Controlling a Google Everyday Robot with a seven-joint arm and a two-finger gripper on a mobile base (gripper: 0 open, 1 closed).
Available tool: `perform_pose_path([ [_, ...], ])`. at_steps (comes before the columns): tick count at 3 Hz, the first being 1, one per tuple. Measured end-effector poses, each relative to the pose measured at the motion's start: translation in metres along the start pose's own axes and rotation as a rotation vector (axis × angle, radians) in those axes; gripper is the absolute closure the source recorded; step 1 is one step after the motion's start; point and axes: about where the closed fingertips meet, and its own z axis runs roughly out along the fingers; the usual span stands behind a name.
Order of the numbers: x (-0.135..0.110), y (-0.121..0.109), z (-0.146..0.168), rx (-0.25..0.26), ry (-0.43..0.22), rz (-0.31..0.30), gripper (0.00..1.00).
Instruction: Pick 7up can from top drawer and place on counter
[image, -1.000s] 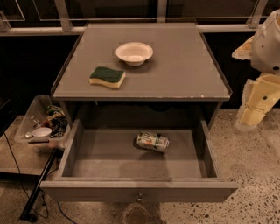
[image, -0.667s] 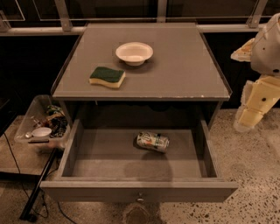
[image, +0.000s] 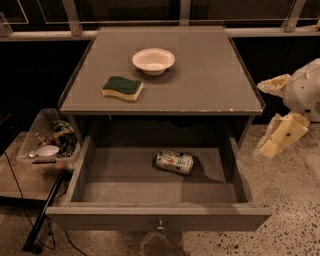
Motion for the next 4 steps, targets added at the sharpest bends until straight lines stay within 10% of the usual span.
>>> perform_pose_path([
  [1, -0.001, -0.002, 0.021, 0.054, -0.153, 0.029, 0.0],
  [4, -0.005, 0.011, 0.054, 0.025, -0.121, 0.009, 0.0],
])
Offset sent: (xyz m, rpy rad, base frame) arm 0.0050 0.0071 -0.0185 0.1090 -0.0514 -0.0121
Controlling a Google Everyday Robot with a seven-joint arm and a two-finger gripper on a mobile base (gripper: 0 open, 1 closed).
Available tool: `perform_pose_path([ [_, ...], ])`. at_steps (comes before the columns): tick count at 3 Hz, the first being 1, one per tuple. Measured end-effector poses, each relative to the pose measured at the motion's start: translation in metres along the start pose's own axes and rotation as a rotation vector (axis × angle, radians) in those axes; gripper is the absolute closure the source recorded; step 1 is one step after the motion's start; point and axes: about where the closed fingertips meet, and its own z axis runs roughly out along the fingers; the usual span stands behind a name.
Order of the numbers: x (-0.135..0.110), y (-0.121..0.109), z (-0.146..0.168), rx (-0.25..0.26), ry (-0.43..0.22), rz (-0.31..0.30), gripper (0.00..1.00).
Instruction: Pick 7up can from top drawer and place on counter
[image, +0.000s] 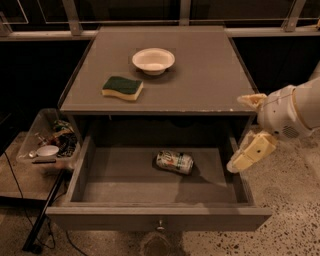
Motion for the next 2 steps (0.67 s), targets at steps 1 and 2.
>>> perform_pose_path([
  [1, 0.008, 0.007, 0.042, -0.04, 0.024, 0.016, 0.0],
  [2, 0.022, 0.009, 0.074, -0.064, 0.036, 0.035, 0.0],
])
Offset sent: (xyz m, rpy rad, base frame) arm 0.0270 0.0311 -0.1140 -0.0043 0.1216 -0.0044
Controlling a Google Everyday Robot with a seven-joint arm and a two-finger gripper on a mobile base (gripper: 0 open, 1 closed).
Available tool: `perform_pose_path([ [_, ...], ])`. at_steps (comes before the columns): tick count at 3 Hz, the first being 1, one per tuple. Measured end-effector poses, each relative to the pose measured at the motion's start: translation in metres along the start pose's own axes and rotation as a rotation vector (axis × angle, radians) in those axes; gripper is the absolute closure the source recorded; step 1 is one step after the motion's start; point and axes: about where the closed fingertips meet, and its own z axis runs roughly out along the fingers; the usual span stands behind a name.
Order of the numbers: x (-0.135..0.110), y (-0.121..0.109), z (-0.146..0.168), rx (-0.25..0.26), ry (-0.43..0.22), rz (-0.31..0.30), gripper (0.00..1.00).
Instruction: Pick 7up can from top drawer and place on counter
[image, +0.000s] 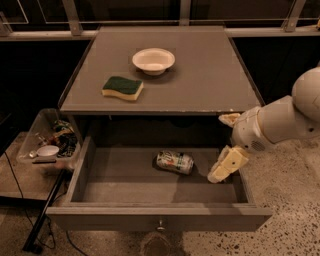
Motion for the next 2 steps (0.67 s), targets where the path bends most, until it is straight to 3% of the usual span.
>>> perform_pose_path([
  [1, 0.014, -0.002, 0.029, -0.009, -0.004, 0.02, 0.0],
  [2, 0.035, -0.01, 0.079, 0.043, -0.031, 0.057, 0.0],
])
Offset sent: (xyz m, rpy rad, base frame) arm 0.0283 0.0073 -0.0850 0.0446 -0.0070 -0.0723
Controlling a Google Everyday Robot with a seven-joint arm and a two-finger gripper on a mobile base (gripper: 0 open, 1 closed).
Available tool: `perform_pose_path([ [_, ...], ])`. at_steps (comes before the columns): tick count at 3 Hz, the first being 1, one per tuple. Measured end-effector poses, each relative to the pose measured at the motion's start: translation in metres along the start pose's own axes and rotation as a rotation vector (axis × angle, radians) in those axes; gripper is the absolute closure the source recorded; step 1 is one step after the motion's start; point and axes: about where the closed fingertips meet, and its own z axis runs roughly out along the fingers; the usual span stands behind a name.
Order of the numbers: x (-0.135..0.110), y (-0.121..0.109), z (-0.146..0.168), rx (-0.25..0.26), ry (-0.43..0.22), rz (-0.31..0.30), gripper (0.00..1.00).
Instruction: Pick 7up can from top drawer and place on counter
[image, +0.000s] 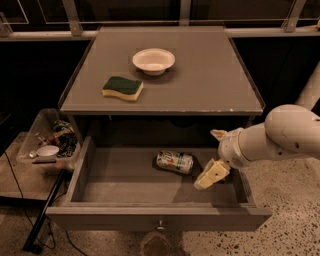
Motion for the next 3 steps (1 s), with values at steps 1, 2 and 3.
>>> perform_pose_path([
  [1, 0.0, 0.0, 0.0, 0.0, 0.0, 0.0, 0.0],
  [2, -0.005, 0.003, 0.002, 0.017, -0.013, -0.004, 0.0],
  [3, -0.009, 0.01, 0.025, 0.021, -0.035, -0.01, 0.0],
])
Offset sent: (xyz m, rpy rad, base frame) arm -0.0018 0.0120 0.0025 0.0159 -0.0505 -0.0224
